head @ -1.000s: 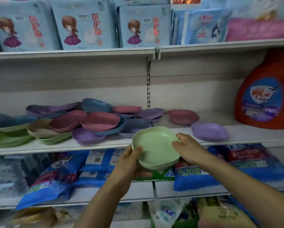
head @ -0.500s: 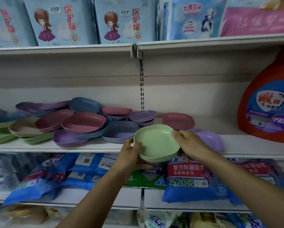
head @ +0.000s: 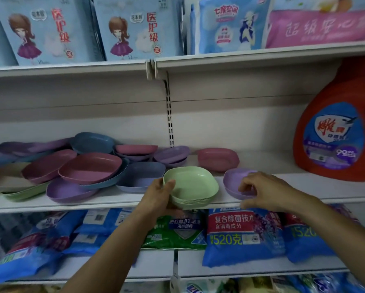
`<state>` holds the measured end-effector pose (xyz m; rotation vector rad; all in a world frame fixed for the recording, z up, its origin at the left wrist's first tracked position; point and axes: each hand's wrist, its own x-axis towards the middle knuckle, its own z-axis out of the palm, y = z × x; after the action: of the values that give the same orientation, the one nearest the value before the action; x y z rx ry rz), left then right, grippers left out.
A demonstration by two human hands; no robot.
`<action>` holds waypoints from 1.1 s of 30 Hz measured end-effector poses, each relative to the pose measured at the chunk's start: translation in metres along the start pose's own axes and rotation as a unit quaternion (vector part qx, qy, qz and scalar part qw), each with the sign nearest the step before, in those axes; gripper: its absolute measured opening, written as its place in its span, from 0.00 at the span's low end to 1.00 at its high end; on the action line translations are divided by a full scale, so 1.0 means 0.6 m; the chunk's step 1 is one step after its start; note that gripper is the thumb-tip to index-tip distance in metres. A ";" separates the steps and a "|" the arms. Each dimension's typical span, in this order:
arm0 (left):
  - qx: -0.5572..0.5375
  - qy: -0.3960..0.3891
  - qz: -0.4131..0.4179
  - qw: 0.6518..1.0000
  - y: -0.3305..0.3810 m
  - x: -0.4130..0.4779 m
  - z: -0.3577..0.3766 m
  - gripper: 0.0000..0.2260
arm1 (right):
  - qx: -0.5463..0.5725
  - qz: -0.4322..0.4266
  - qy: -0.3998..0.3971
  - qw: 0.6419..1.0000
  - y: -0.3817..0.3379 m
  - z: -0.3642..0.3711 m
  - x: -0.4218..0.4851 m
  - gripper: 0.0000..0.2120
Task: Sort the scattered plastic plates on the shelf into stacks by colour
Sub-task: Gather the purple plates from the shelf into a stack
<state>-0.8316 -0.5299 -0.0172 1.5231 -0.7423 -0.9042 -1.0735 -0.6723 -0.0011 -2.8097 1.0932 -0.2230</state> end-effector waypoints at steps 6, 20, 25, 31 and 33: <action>0.045 -0.013 -0.014 0.999 0.013 0.011 0.016 0.14 | -0.077 0.013 0.104 0.991 0.000 -0.006 0.000 0.08; -0.013 -0.011 0.079 0.997 0.047 -0.038 -0.003 0.20 | -0.048 -0.287 0.341 0.894 -0.102 -0.006 0.047 0.09; -0.189 0.020 0.049 0.981 0.046 -0.047 -0.034 0.14 | -0.027 -0.381 0.319 0.867 -0.179 0.005 0.072 0.12; -0.147 0.061 0.061 0.985 0.047 -0.029 -0.131 0.14 | 0.246 -0.124 0.300 0.913 -0.187 -0.015 0.185 0.14; -0.133 0.064 0.064 0.987 0.055 -0.019 -0.162 0.14 | 0.275 0.006 0.249 0.929 -0.181 -0.020 0.248 0.12</action>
<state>-0.7523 -0.4764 0.0216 1.2694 -0.5929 -0.7690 -0.8954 -0.6947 0.0422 -2.2796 0.9268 -1.1000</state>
